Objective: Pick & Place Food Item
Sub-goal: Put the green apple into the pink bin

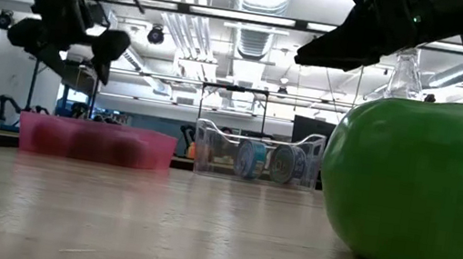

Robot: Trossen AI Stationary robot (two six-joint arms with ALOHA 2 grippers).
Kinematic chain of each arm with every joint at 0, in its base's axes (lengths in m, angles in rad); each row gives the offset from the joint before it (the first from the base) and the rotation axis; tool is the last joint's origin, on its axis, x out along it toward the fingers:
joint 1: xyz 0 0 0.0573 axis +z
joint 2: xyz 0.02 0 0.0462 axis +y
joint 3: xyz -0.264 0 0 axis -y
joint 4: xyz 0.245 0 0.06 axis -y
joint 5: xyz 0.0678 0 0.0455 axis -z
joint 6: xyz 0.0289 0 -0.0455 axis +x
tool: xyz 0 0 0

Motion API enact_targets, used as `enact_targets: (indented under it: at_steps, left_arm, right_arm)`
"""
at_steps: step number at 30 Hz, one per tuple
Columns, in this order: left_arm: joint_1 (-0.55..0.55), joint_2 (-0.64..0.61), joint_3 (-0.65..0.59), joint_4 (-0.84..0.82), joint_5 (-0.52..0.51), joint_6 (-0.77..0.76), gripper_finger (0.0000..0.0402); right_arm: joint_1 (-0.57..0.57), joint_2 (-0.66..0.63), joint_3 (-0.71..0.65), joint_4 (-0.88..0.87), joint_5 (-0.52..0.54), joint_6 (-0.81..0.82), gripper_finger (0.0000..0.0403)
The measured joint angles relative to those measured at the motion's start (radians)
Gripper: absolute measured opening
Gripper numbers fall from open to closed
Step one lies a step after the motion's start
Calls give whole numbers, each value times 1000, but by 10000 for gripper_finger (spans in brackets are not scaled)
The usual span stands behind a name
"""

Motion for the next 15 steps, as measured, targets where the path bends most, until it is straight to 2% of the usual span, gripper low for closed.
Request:
enact_targets:
  at_steps: [10,15]
  left_arm:
    - [-174,0,73,6,0,45,376]
    - [-267,0,94,41,1,130,363]
  right_arm:
    - [0,0,0,0,0,-1,228]
    - [0,0,0,0,0,0,228]
